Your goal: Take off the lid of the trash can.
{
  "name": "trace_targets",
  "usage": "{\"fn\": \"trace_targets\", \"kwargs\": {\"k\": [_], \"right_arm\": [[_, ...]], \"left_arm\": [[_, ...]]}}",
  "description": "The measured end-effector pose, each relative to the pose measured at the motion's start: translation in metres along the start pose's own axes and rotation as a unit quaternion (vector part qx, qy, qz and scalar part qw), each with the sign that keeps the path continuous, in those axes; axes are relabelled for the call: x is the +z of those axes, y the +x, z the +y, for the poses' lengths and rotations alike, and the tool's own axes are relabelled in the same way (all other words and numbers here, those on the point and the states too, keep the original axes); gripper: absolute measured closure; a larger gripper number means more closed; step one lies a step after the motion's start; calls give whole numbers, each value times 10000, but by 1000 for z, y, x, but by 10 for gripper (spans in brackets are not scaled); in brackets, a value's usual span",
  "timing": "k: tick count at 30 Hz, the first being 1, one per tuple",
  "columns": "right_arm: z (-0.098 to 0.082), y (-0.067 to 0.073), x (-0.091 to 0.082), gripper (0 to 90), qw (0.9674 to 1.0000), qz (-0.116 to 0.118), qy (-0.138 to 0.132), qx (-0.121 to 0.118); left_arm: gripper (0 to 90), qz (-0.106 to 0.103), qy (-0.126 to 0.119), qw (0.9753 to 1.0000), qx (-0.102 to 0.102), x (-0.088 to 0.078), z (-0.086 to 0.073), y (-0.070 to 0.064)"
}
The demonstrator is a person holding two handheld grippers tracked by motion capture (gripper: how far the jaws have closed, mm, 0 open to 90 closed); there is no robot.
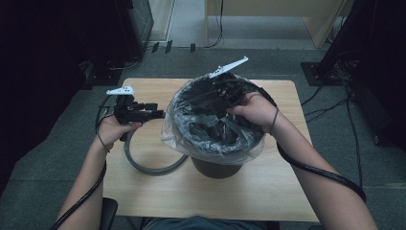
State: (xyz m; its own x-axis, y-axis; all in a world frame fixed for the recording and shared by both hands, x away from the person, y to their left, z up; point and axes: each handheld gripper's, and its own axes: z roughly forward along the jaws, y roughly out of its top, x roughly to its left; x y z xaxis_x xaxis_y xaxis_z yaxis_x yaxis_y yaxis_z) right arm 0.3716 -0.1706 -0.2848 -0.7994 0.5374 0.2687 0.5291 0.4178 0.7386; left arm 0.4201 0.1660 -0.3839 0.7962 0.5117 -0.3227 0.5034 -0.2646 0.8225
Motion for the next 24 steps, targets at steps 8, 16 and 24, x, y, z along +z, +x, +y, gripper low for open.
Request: {"fn": "trace_targets", "kwargs": {"k": [8,16,24], "right_arm": [[-4,23,23,240,9986,315,319,-282],[-7,20,35,271,9984,295,447,-197],[-4,19,9,234,9982,90,251,-539]], "left_arm": [[420,39,87,10000,-23,2,-4,4],[408,-9,177,9998,-51,5,-8,7],[398,25,202,9998,-53,7,-12,8]]}}
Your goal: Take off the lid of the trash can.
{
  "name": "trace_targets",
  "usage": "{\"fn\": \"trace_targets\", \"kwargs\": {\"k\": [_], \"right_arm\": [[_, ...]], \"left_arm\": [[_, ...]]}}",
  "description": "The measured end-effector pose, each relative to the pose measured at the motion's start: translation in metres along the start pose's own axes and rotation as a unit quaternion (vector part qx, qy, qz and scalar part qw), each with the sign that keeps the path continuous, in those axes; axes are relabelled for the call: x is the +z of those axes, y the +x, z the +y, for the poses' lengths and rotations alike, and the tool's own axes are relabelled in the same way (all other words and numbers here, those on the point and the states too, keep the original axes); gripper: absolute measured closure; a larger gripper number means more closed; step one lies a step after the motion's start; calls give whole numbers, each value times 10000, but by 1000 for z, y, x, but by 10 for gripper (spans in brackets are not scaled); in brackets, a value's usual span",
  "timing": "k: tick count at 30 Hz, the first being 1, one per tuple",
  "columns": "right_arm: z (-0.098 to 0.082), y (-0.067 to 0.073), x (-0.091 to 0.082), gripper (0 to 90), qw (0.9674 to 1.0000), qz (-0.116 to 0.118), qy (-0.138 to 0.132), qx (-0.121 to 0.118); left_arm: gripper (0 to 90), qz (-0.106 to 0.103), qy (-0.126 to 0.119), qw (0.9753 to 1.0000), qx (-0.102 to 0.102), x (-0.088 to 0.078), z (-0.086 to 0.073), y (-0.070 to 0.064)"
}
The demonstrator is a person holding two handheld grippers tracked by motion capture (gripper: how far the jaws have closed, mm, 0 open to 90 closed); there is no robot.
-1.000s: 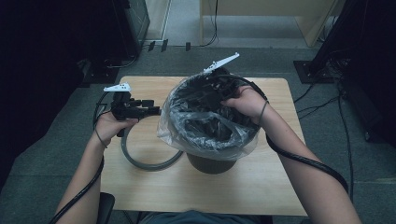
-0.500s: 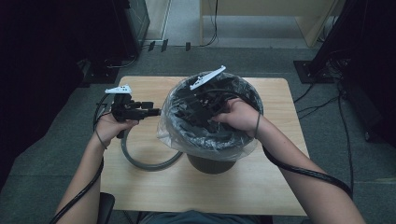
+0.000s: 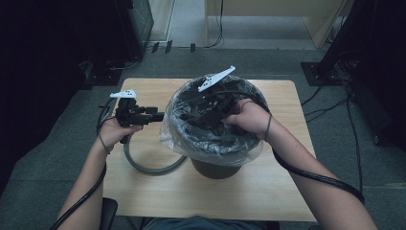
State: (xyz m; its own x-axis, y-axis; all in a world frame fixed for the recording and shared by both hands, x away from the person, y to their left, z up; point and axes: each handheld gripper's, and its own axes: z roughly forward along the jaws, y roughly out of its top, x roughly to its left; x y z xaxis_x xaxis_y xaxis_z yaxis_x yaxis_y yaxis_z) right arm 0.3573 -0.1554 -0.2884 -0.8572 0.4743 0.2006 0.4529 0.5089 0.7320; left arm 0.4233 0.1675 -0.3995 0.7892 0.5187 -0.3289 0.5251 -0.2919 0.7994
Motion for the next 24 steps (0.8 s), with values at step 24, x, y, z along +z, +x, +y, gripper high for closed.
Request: {"fn": "trace_targets", "kwargs": {"k": [24], "right_arm": [[9,-35,29,211,9989,-361,7,304]], "left_arm": [[385,74,-14,9999,-136,-1,-6,8]]}}
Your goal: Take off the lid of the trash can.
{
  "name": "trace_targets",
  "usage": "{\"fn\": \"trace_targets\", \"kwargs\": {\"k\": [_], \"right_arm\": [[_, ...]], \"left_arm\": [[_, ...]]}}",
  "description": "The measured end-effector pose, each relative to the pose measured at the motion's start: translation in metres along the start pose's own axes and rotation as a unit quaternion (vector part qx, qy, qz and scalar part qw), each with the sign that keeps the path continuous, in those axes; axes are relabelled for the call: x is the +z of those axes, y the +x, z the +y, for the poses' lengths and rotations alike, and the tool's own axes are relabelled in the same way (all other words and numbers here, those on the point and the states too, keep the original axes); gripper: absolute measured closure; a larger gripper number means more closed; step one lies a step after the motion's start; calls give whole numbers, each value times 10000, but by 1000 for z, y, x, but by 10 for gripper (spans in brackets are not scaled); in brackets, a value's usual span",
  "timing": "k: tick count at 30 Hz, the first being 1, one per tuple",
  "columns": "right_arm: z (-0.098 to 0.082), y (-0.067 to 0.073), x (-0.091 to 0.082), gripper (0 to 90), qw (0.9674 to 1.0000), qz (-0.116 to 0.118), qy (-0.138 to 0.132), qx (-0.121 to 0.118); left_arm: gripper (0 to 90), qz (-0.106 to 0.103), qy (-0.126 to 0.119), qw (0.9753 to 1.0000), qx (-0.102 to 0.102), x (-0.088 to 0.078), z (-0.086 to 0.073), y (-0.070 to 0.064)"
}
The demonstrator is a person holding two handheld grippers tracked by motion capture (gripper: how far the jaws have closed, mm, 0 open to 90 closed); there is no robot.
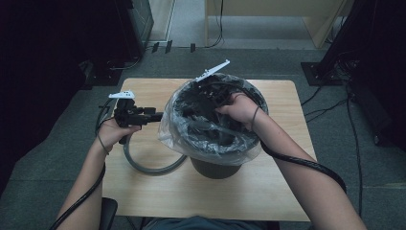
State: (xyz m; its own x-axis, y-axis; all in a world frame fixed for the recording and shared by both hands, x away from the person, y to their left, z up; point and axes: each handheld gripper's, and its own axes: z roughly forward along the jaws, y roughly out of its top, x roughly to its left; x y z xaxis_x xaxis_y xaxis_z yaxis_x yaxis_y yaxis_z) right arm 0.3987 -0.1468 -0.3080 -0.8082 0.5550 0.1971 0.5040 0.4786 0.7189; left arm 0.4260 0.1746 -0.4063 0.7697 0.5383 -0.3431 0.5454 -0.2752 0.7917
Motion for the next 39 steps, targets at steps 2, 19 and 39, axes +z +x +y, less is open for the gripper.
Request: {"fn": "trace_targets", "kwargs": {"k": [2,19,39], "right_arm": [[0,1,-8,211,10000,6,17,-42],[-11,-25,-23,214,9986,-442,-29,299],[1,-16,-34,231,9991,-129,-162,360]], "left_arm": [[384,12,-9,10000,-21,-1,0,1],[381,57,-58,9999,-75,-2,-2,5],[372,401,116,9991,-118,-2,-13,22]]}}
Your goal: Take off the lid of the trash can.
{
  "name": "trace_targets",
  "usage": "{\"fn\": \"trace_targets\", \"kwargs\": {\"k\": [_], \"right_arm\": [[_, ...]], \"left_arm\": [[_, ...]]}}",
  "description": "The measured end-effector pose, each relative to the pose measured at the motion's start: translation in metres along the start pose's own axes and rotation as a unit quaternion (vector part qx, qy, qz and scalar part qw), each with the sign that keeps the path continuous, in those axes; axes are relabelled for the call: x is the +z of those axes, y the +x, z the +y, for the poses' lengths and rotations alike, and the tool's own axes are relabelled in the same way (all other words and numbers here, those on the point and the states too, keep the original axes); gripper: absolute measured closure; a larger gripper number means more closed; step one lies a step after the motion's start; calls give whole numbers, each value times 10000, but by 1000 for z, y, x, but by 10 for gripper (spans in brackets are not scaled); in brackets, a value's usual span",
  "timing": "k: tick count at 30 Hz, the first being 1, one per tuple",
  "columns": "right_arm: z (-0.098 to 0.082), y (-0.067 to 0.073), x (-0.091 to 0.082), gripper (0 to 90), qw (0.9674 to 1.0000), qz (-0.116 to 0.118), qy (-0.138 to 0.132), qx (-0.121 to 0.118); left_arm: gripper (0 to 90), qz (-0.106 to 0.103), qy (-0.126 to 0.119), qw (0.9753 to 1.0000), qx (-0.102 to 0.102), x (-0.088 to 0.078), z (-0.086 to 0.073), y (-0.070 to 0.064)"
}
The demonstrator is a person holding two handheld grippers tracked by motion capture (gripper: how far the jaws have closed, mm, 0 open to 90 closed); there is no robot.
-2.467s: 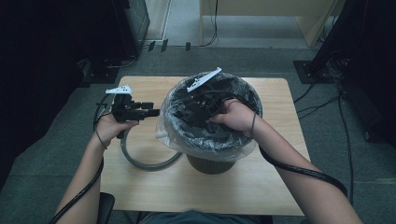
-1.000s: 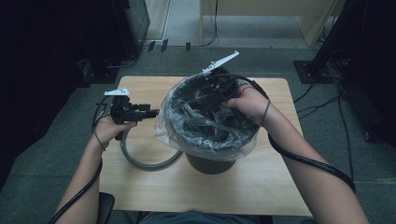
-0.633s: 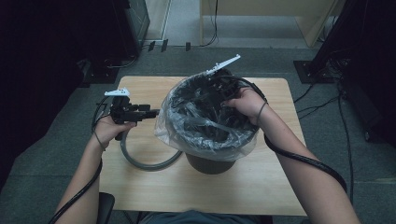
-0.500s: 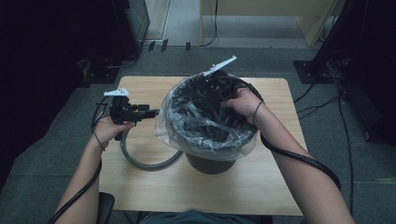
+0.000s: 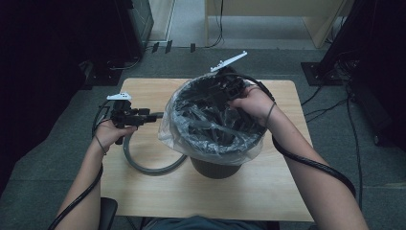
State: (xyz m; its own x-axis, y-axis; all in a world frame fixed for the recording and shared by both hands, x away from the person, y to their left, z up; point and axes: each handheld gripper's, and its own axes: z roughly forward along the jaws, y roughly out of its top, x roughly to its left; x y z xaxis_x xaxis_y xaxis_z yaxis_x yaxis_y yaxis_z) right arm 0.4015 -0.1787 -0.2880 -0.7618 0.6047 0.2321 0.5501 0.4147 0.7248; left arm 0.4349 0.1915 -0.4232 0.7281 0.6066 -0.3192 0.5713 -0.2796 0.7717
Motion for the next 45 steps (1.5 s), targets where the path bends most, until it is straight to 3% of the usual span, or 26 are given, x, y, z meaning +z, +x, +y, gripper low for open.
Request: {"fn": "trace_targets", "kwargs": {"k": [5,9,10,14,22,30,45], "right_arm": [[4,3,-20,231,9997,220,33,-136],[6,5,-32,231,9998,127,94,-145],[6,4,-41,231,9997,112,87,-185],[3,1,-54,231,9998,4,57,-206],[-10,-10,-75,229,9995,-213,58,-226],[-25,-20,-96,230,9997,-237,-52,-70],[-53,-27,-127,230,9991,-346,-232,-26]], "left_arm": [[368,102,95,9999,33,2,-3,5],[368,161,179,9997,79,4,-7,8],[368,200,212,9995,91,4,-9,10],[368,279,164,9995,65,3,-11,14],[367,343,108,9993,37,-5,-12,21],[366,410,85,9991,-78,-10,-18,29],[369,478,83,9988,-74,-9,-22,33]]}}
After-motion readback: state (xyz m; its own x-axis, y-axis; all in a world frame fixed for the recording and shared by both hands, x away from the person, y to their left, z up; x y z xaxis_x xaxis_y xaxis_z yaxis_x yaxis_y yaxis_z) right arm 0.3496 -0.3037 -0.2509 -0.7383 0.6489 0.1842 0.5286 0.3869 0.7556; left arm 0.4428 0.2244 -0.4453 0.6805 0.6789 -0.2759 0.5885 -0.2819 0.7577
